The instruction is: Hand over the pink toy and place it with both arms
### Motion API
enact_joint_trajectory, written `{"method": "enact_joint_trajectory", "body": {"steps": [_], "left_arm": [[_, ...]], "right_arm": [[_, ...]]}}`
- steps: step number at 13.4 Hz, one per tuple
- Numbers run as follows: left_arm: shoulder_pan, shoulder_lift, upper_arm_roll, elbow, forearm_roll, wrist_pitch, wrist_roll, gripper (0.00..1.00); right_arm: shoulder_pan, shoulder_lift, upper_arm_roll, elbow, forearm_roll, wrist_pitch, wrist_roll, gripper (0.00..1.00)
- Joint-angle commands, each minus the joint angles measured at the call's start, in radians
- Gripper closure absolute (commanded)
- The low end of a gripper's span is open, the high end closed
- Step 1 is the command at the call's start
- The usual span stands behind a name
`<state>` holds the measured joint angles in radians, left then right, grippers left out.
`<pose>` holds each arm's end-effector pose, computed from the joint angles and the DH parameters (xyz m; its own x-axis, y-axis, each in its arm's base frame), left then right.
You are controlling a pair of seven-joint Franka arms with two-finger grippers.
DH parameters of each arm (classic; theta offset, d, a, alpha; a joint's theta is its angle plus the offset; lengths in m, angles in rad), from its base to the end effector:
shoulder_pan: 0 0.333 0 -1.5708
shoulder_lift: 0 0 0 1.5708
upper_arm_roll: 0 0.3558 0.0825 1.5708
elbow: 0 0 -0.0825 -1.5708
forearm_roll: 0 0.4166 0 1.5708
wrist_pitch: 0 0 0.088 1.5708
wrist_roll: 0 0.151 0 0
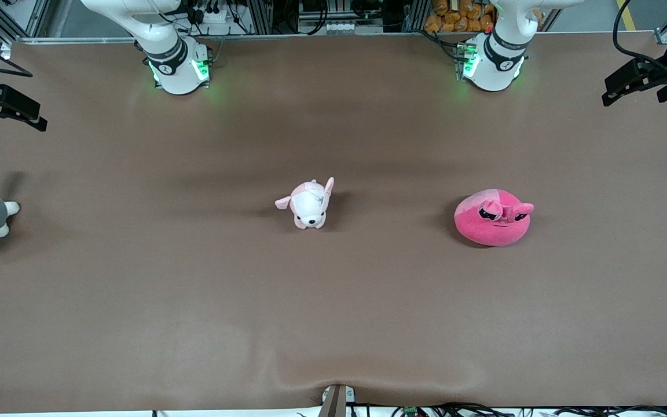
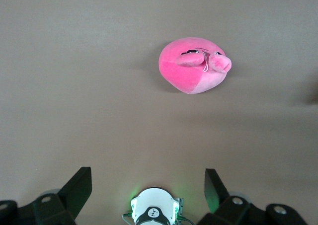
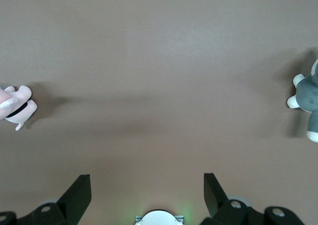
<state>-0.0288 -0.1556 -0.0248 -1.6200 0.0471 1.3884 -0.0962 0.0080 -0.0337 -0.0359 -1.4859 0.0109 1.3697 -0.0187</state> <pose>0.5077 -0.0206 0.6665 0.9962 0.0517 -0.0705 0.0477 -0.9972 -0.0577 0.5495 -0.0139 0.6649 0.9966 -0.0068 -0.0822 -0.0080 -0.9999 -0.0136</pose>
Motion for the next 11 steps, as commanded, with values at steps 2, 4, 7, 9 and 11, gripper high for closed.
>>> {"method": "enact_joint_trajectory", "body": {"steps": [2,4,7,9,11], "left_arm": [[0.004,0.01,-0.003,0.038,0.031,-0.042,0.012,0.0],[-0.003,0.014,-0.004,0.063,0.088,-0.042,0.015,0.0],[-0.01,0.024,-0.01,0.069,0.096,-0.042,0.01,0.0],[-0.005,0.025,-0.014,0.068,0.082,-0.042,0.006,0.0],[-0.005,0.025,-0.014,0.066,0.079,-0.042,0.007,0.0]], "right_arm": [[-0.008,0.005,0.007,0.009,0.006,0.002,0.009,0.0],[-0.01,0.005,0.007,0.009,0.006,0.002,0.009,0.0],[-0.011,0.005,0.007,0.009,0.006,0.002,0.009,0.0],[-0.011,0.005,0.007,0.009,0.006,0.002,0.009,0.0],[-0.008,0.005,0.007,0.009,0.006,0.002,0.009,0.0]]}}
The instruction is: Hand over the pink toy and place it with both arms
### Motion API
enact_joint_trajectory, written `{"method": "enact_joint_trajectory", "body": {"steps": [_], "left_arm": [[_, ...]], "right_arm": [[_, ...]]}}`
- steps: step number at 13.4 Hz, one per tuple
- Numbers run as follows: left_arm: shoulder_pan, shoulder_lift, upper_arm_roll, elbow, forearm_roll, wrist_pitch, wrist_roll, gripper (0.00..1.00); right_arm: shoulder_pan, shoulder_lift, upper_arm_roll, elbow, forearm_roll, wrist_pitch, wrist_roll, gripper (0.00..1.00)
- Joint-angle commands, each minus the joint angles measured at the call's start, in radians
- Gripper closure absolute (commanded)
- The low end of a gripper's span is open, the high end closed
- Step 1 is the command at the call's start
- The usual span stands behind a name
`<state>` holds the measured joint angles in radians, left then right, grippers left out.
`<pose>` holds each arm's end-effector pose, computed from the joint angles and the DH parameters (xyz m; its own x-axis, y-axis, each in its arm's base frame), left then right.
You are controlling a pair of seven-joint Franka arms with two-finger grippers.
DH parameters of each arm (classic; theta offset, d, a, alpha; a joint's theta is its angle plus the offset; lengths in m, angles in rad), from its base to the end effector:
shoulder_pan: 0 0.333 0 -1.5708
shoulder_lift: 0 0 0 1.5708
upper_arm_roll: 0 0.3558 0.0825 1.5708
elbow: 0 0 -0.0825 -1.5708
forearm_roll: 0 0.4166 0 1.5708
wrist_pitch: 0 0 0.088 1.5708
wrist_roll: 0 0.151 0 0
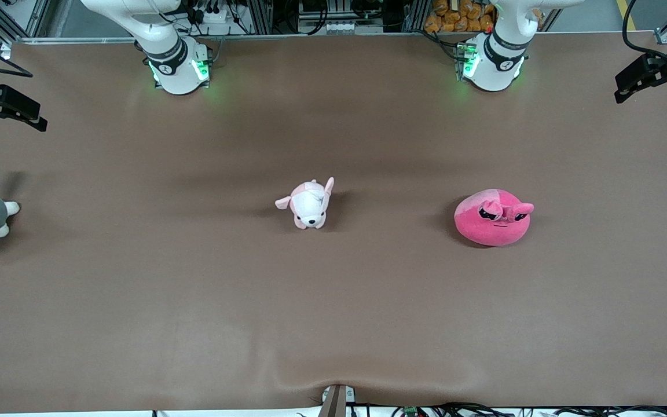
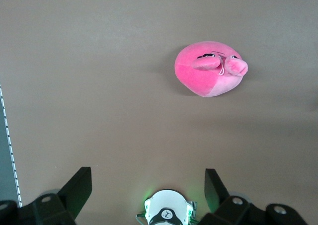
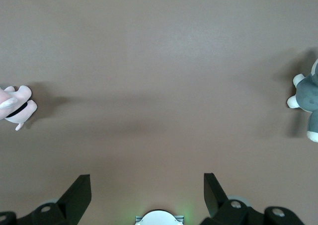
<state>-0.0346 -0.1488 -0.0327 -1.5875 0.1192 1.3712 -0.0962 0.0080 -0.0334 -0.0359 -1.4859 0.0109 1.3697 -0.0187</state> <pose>0.5085 -0.0160 0.6784 0.9972 0.0525 -0.0539 0.0452 -0.9907 -0.1285 0.5496 -0.0139 0.6647 0.9966 -0.0068 -0.0825 -0.0080 -0.9999 -0.0136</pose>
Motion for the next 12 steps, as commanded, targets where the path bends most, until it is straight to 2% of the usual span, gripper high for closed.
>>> {"method": "enact_joint_trajectory", "body": {"steps": [1,8,12], "left_arm": [[-0.002,0.018,-0.006,0.034,0.008,-0.024,0.003,0.0],[0.012,0.022,-0.015,0.032,0.007,-0.023,0.0,0.0],[0.012,0.057,-0.015,0.037,0.005,-0.009,-0.005,0.0]], "right_arm": [[-0.008,0.004,0.007,0.009,0.006,0.002,0.009,0.0],[-0.008,0.004,0.007,0.009,0.006,0.002,0.009,0.0],[-0.008,0.006,0.007,0.009,0.006,0.002,0.009,0.0]]}}
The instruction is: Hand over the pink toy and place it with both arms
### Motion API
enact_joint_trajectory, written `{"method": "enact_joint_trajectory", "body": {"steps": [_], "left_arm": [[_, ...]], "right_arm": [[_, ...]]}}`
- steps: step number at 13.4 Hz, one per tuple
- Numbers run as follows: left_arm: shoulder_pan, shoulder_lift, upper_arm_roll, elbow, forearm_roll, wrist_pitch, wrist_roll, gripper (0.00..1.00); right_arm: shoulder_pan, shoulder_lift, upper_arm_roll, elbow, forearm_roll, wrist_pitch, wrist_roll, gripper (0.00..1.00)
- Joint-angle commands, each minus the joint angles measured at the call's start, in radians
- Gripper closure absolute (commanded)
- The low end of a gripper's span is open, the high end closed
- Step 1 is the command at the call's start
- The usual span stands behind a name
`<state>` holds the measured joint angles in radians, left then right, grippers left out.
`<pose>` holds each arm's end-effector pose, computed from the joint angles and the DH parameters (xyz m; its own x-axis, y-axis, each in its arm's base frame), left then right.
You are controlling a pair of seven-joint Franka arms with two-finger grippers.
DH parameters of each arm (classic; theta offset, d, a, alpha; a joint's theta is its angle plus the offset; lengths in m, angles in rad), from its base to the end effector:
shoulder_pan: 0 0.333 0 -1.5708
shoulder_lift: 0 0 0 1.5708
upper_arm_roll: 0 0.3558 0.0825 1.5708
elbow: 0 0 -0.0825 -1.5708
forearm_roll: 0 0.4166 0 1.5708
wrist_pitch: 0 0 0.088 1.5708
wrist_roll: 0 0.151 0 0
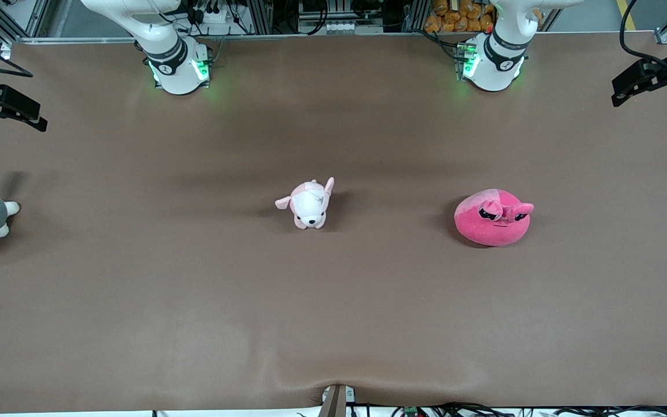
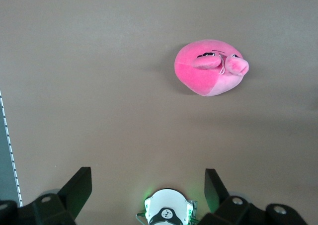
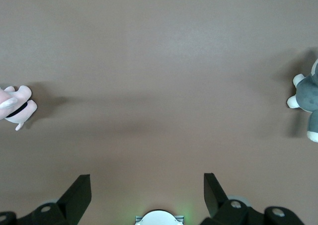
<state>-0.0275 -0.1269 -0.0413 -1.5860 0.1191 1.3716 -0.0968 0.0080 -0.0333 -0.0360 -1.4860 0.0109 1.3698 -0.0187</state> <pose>0.5160 -0.0174 0.6679 0.9959 0.0517 -0.0737 0.0418 -0.9905 -0.1310 0.5496 -0.0140 0.6646 0.9966 -0.0069 -0.0826 -0.0081 -0.9999 -0.0136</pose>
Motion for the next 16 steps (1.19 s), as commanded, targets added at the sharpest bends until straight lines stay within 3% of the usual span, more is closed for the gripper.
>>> {"method": "enact_joint_trajectory", "body": {"steps": [1,16], "left_arm": [[0.005,0.036,-0.005,0.035,0.002,-0.008,-0.004,0.0],[0.005,0.036,-0.005,0.032,0.002,0.003,-0.007,0.0]], "right_arm": [[-0.01,0.004,0.007,0.009,0.006,0.002,0.009,0.0],[0.0,0.027,0.01,0.016,-0.02,0.002,0.006,0.0]]}}
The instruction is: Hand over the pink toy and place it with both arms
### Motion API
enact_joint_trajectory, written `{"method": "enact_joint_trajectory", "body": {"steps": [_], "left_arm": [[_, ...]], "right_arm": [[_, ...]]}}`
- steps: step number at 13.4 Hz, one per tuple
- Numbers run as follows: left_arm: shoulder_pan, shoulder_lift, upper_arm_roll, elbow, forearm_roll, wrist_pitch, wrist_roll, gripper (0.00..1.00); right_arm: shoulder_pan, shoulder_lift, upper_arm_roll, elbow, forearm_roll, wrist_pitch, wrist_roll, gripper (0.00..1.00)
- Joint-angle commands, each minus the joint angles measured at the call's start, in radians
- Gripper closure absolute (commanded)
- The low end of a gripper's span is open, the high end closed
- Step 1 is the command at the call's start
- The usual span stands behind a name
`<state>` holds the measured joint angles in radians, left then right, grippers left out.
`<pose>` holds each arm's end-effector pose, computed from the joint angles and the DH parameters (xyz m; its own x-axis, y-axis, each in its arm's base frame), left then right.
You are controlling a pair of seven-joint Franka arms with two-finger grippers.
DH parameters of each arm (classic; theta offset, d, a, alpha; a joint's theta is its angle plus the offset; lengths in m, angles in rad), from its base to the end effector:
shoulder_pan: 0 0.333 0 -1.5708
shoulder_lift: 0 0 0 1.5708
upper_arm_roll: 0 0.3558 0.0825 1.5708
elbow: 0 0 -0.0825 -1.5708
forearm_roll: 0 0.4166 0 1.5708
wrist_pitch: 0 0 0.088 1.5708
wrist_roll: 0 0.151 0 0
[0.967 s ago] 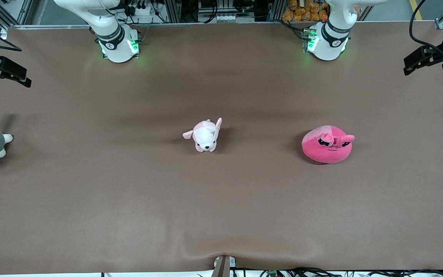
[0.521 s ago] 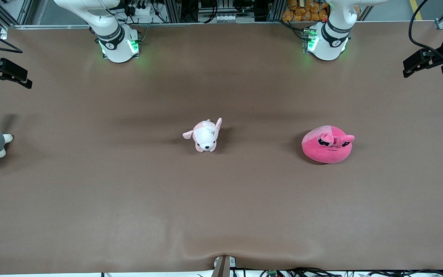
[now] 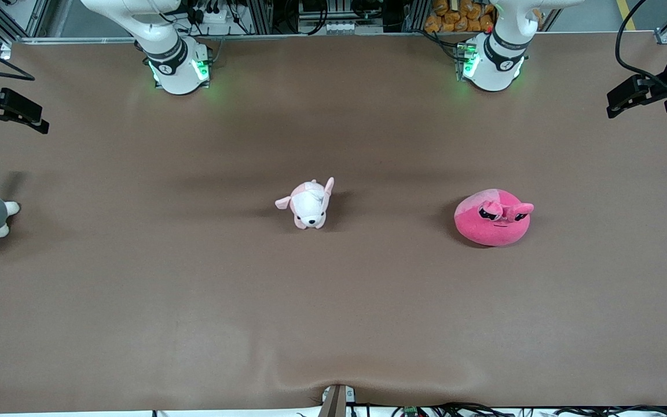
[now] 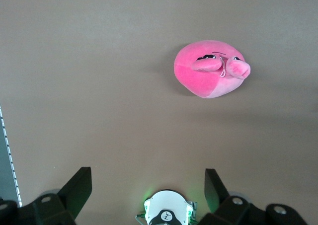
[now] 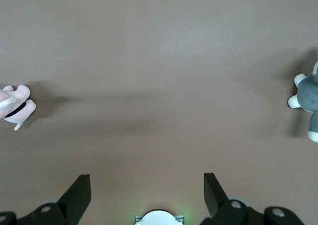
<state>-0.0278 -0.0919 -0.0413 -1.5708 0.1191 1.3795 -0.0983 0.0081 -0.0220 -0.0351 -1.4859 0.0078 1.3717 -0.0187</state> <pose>0.5293 -0.0181 0.6575 0.9950 0.0519 -0.0854 0.0404 -0.9905 -0.1311 0.5536 -0.0139 0.6585 0.9957 -0.0066 -0.0919 -0.0075 -0.9999 -0.0103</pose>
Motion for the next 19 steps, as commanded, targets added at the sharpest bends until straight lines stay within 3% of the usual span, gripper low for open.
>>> {"method": "enact_joint_trajectory", "body": {"steps": [1,19], "left_arm": [[0.005,0.001,-0.003,0.018,0.004,-0.005,-0.004,0.0],[0.015,0.001,0.001,0.009,0.002,-0.017,-0.003,0.0]], "right_arm": [[0.012,0.016,0.012,0.016,-0.029,0.0,0.005,0.0],[-0.025,0.042,0.006,0.006,-0.015,0.013,0.025,0.0]]}}
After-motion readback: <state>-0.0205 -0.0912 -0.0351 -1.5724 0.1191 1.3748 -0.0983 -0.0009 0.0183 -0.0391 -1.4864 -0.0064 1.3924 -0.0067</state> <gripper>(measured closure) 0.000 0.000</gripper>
